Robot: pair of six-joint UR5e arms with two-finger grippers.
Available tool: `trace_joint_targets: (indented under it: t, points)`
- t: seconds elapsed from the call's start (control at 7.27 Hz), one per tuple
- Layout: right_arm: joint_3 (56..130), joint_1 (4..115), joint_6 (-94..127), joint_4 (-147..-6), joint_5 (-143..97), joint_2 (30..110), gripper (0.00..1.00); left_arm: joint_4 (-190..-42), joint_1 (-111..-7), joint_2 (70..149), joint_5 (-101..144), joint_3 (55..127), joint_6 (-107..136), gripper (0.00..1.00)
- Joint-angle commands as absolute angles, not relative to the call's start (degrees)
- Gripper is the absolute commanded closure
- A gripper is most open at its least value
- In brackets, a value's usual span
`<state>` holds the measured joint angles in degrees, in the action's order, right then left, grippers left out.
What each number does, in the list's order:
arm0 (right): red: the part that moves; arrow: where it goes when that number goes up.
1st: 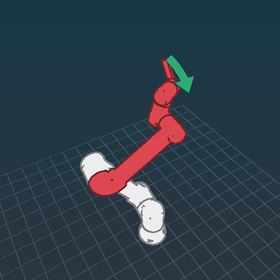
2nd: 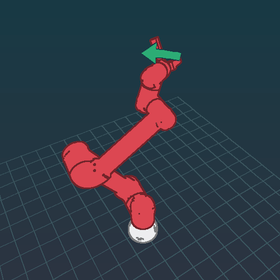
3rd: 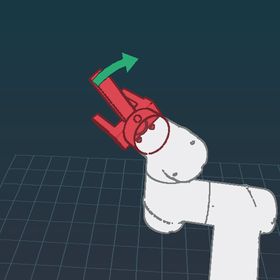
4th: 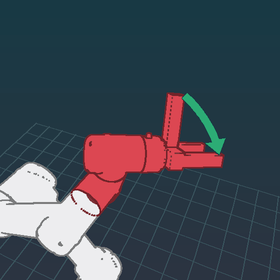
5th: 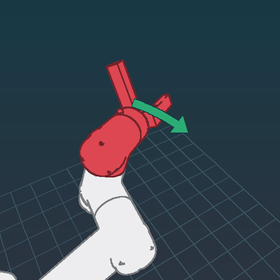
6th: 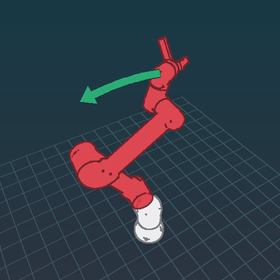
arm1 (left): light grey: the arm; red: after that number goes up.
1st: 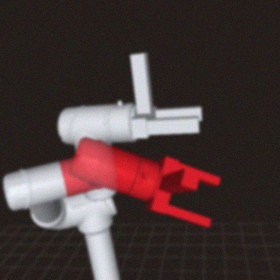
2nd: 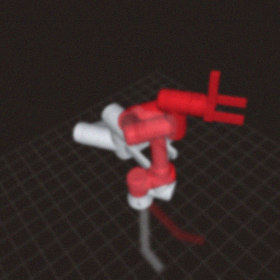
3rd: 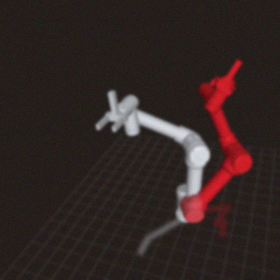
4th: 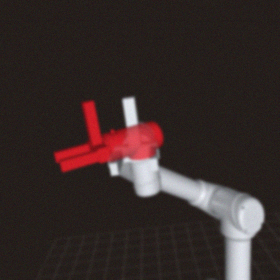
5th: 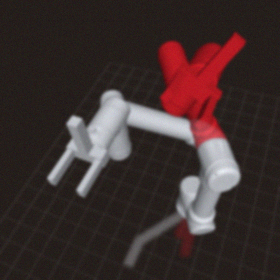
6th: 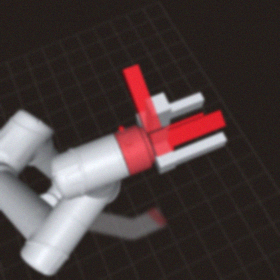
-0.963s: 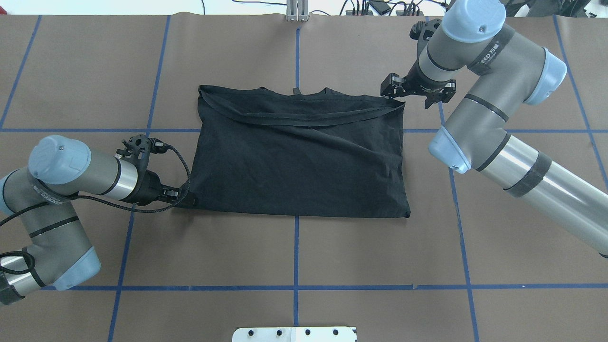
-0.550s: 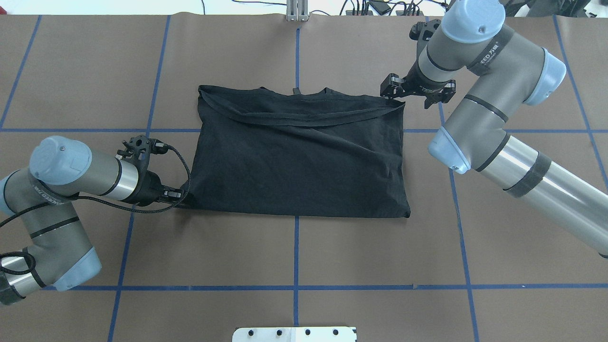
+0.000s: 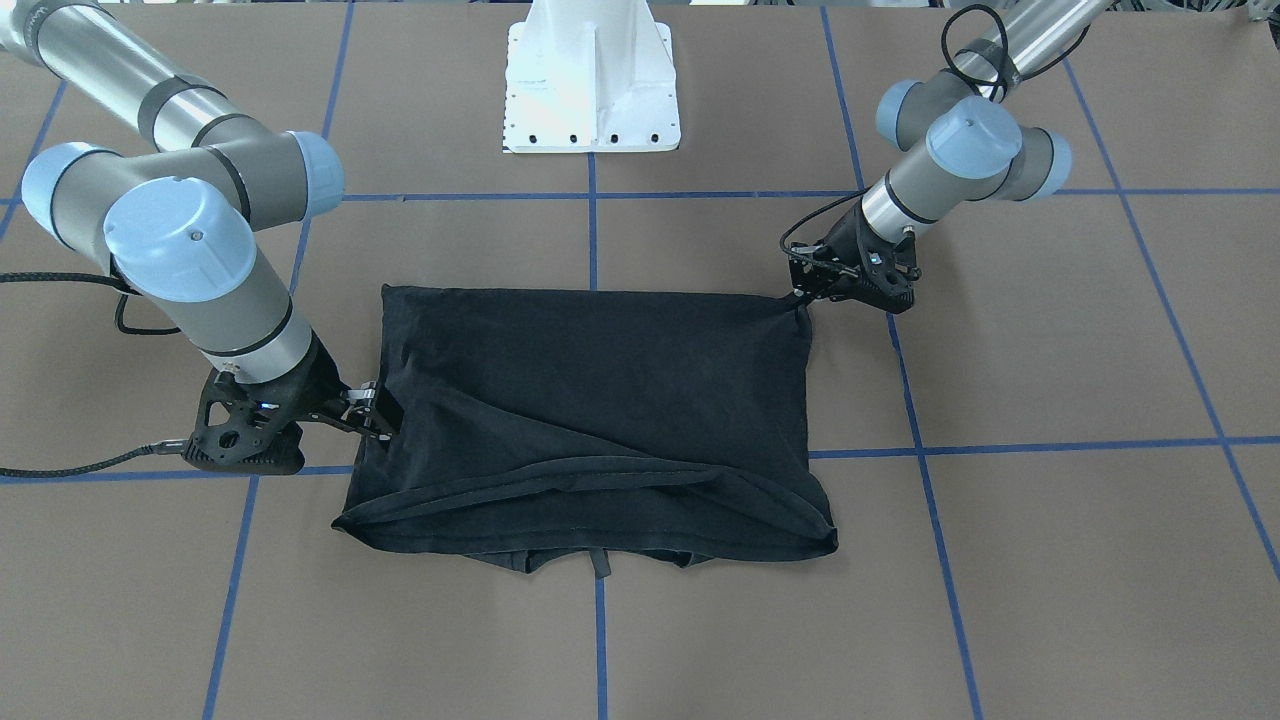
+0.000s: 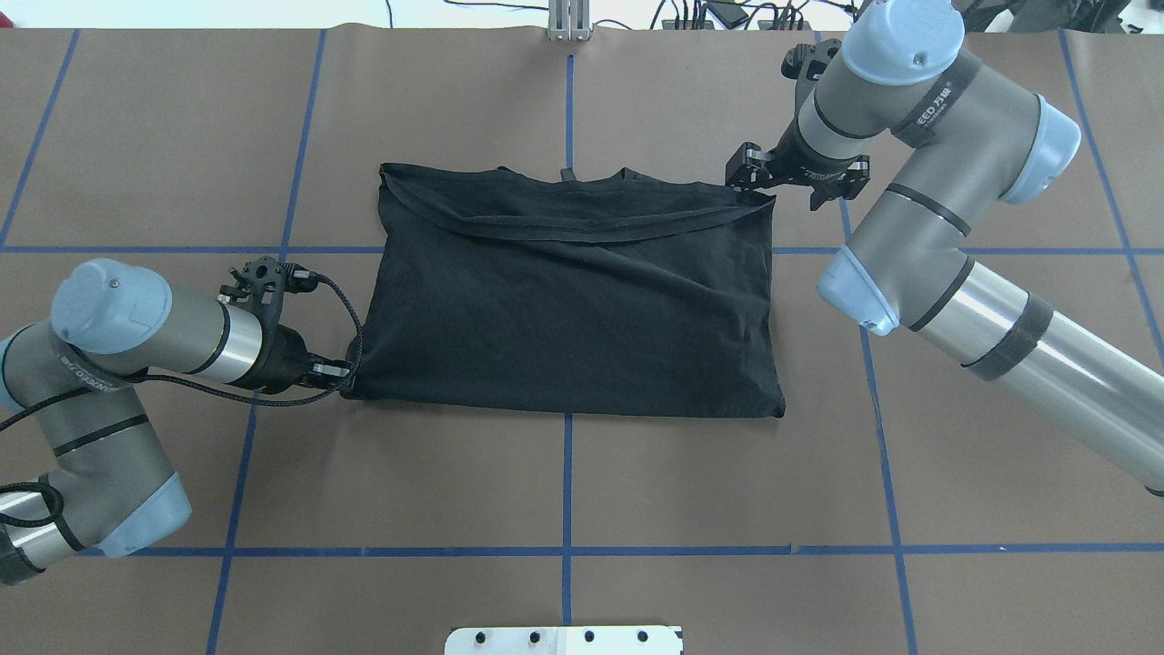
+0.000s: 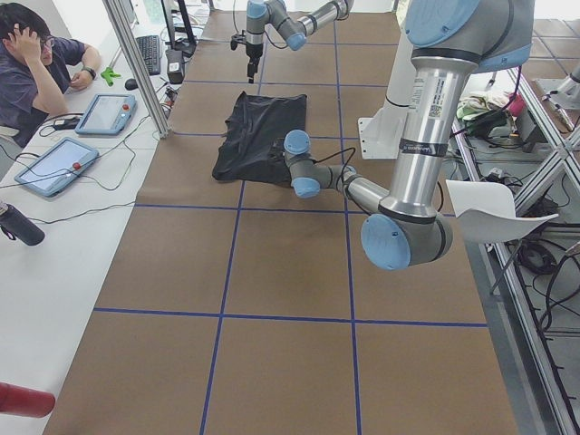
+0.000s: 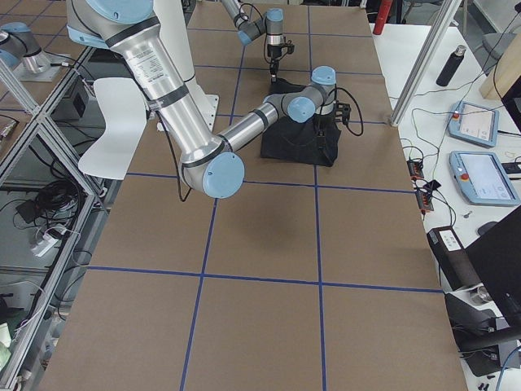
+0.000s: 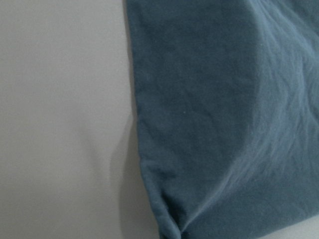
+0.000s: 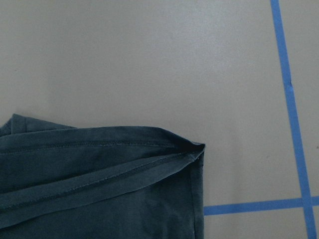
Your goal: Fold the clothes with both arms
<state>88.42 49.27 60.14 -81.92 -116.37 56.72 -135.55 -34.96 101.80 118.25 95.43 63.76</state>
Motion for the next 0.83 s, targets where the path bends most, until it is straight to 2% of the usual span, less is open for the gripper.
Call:
trace_joint_targets:
  t: [0.0, 0.14, 0.41, 0.69]
  points:
    - [88.4, 49.0, 60.2, -81.9, -116.4, 56.7, 0.0, -135.2, -37.0, 101.6, 118.2, 94.9, 60.2, 1.0]
    - [88.4, 48.9, 60.2, -81.9, -116.4, 56.6, 0.0, -134.8, -39.9, 101.7, 118.2, 94.1, 55.8, 1.0]
    - [88.4, 48.8, 60.1, -81.9, -116.3, 56.6, 0.0, -134.5, -46.5, 104.0, 118.3, 87.9, 49.2, 1.0]
    - [88.3, 48.4, 60.2, -81.9, -116.3, 56.3, 0.0, -134.5, -52.4, 112.2, 118.2, 76.8, 45.5, 1.0]
